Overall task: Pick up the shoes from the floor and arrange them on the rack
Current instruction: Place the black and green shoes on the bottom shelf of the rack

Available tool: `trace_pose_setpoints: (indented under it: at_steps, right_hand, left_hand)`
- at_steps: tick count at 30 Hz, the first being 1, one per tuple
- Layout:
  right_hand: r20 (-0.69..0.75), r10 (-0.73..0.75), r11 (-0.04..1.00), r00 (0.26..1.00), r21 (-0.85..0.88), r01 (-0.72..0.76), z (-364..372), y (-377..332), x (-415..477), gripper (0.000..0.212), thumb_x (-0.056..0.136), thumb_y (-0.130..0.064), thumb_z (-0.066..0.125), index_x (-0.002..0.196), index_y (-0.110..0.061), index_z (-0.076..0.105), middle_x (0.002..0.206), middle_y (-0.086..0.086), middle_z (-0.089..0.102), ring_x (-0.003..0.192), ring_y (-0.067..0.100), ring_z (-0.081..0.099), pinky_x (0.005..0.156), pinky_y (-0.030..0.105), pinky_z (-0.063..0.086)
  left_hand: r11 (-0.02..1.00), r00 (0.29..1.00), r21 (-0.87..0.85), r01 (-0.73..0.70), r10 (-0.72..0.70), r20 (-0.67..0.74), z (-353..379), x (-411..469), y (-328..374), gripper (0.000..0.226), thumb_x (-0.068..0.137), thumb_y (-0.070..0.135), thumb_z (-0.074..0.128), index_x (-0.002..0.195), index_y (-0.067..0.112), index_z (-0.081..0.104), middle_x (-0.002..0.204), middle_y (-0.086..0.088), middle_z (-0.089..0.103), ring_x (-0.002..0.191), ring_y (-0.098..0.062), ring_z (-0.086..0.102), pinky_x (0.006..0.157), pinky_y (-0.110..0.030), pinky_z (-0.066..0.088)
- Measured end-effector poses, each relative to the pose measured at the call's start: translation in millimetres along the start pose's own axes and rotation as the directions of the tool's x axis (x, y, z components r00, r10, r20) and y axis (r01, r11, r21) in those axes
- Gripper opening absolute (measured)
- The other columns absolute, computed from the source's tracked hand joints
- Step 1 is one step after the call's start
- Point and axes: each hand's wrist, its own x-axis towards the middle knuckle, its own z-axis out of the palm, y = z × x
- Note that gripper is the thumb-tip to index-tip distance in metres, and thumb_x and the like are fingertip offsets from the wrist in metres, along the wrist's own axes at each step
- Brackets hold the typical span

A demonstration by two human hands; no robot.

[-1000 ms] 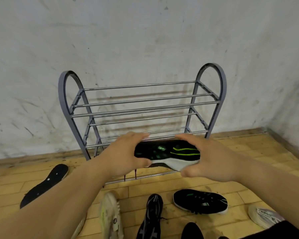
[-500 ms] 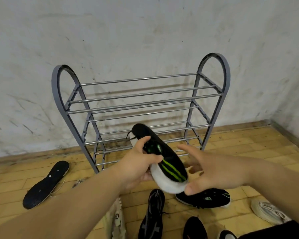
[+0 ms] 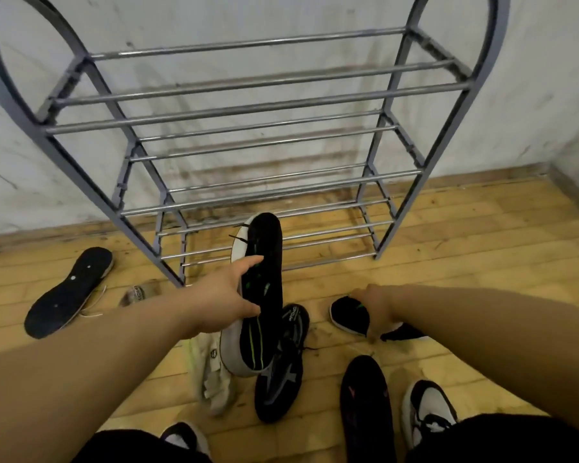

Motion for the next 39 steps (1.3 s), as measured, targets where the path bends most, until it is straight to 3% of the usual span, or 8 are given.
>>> trace_pose_setpoints:
  at_steps: [6,11,20,23,29,32,37,39]
  right_hand:
    - [-0.054,0.122,0.991,0.991,-0.055,-0.125,52,44,85,0.136,0.071,-0.065,0.083,0.162,-0.039,-0.016,0.172,0.012,0.000,0.155,0.045,0.014,0.121,0.059,0.027]
    - [-0.184,0.133,0.991,0.974,0.006,-0.134,102,86,95,0.111,0.090,-0.046,0.070,0.160,-0.043,-0.017,0.166,0.015,0.020,0.149,0.043,0.028,0.114,0.058,0.038]
    - [-0.051,-0.005,0.971,0.999,0.240,0.017,42,43,43,0.109,0.084,-0.057,0.070,0.165,-0.039,-0.001,0.142,0.014,0.048,0.110,0.033,0.057,0.087,0.040,0.050]
    - [-0.022,-0.071,0.973,0.997,0.220,0.074,-16,25,-4,0.109,0.083,-0.054,0.074,0.165,-0.041,0.004,0.151,0.008,0.048,0.117,0.030,0.056,0.091,0.041,0.049]
    - [-0.192,-0.103,0.985,0.976,0.120,0.128,-104,12,-146,0.094,0.086,-0.061,0.068,0.163,-0.045,0.017,0.167,-0.004,0.033,0.142,0.028,0.044,0.101,0.038,0.040]
    - [-0.306,-0.040,0.977,0.951,0.189,0.102,-122,18,-200,0.096,0.082,-0.066,0.070,0.162,-0.048,0.020,0.168,-0.005,0.031,0.146,0.026,0.039,0.111,0.040,0.036]
    - [-0.489,0.117,0.892,0.865,0.434,0.125,-111,17,-230,0.096,0.076,-0.068,0.074,0.159,-0.051,0.028,0.162,-0.002,0.041,0.139,0.027,0.045,0.104,0.038,0.039]
    - [-0.522,0.177,0.844,0.835,0.517,0.144,-109,11,-225,0.091,0.079,-0.062,0.076,0.158,-0.044,0.034,0.158,0.000,0.047,0.130,0.026,0.050,0.098,0.036,0.040]
  left_hand:
    - [0.997,0.996,-0.067,0.033,-0.039,-0.083,-2,25,-23,0.089,0.095,0.010,0.073,0.155,0.055,0.026,0.128,0.022,0.049,0.096,0.007,0.056,0.072,-0.013,0.054]
    - [0.991,0.992,-0.112,0.073,-0.084,-0.097,-5,28,-42,0.088,0.093,0.010,0.075,0.150,0.061,0.031,0.114,0.040,0.048,0.094,0.016,0.053,0.084,-0.021,0.056]
    - [0.996,0.993,-0.089,0.003,-0.014,-0.116,-7,23,-21,0.091,0.094,0.010,0.075,0.155,0.056,0.026,0.140,0.016,0.051,0.106,-0.003,0.061,0.079,-0.023,0.055]
    - [0.996,0.990,-0.068,-0.062,0.052,-0.134,-8,9,-8,0.090,0.094,0.012,0.075,0.157,0.053,0.026,0.142,0.012,0.052,0.104,-0.004,0.062,0.078,-0.022,0.055]
    - [0.982,0.984,-0.143,-0.126,0.106,-0.144,-12,-18,11,0.082,0.096,0.015,0.073,0.159,0.043,0.029,0.138,0.004,0.060,0.109,-0.018,0.068,0.072,-0.032,0.059]
    - [0.979,0.987,-0.161,-0.122,0.103,-0.121,-17,-31,13,0.074,0.095,0.019,0.074,0.153,0.046,0.036,0.133,0.001,0.065,0.110,-0.025,0.069,0.083,-0.053,0.061]
    - [0.976,0.985,-0.143,-0.162,0.152,-0.081,-28,-56,20,0.070,0.095,0.016,0.073,0.144,0.055,0.041,0.122,-0.003,0.070,0.097,-0.045,0.067,0.069,-0.047,0.051]
    - [0.967,0.978,-0.160,-0.199,0.186,-0.094,-33,-66,25,0.069,0.097,0.015,0.071,0.146,0.053,0.040,0.123,-0.010,0.070,0.078,-0.041,0.062,0.062,-0.044,0.050]
